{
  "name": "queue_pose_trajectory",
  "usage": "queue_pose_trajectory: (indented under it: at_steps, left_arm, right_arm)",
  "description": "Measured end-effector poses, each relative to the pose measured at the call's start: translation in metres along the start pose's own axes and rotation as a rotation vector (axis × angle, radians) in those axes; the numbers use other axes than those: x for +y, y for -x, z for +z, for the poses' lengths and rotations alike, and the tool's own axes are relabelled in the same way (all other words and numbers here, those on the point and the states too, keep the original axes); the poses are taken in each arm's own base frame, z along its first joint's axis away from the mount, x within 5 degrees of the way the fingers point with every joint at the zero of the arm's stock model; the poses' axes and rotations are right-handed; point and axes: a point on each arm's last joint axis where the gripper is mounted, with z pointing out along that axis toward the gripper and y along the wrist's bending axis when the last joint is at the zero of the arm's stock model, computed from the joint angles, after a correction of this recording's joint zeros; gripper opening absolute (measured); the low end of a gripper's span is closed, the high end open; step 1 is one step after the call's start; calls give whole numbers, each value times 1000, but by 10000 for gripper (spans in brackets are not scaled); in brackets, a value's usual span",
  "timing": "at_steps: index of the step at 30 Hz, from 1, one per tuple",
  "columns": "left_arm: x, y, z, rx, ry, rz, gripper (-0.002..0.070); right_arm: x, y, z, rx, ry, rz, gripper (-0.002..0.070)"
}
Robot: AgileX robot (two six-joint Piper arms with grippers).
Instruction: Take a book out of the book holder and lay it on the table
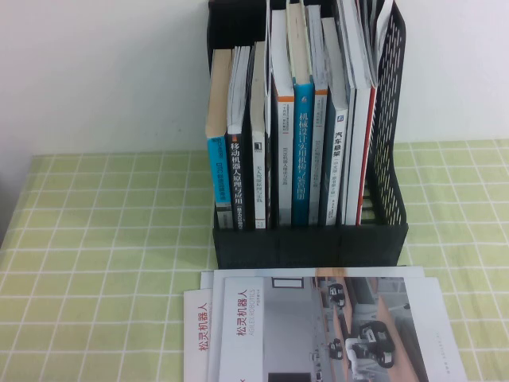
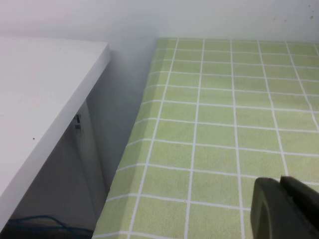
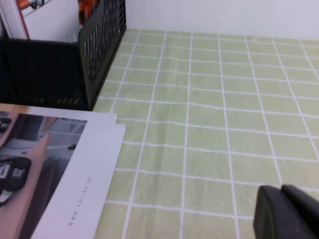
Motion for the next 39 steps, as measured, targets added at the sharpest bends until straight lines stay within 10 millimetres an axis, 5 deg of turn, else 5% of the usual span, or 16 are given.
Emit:
queue_pose_trajectory:
  at_steps: [28, 34, 39]
  left_arm:
    - [0, 1, 0, -6, -2, -3, -3]
    - [-2, 6, 0, -72, -18, -5, -3]
    - [-7, 29, -5, -347, -80, -3, -3]
  right_arm:
    - [0, 1, 0, -16, 5, 10, -2]
    - [1, 25, -3, -285, 16, 21, -2]
    - [1, 49, -14, -571, 23, 24, -2]
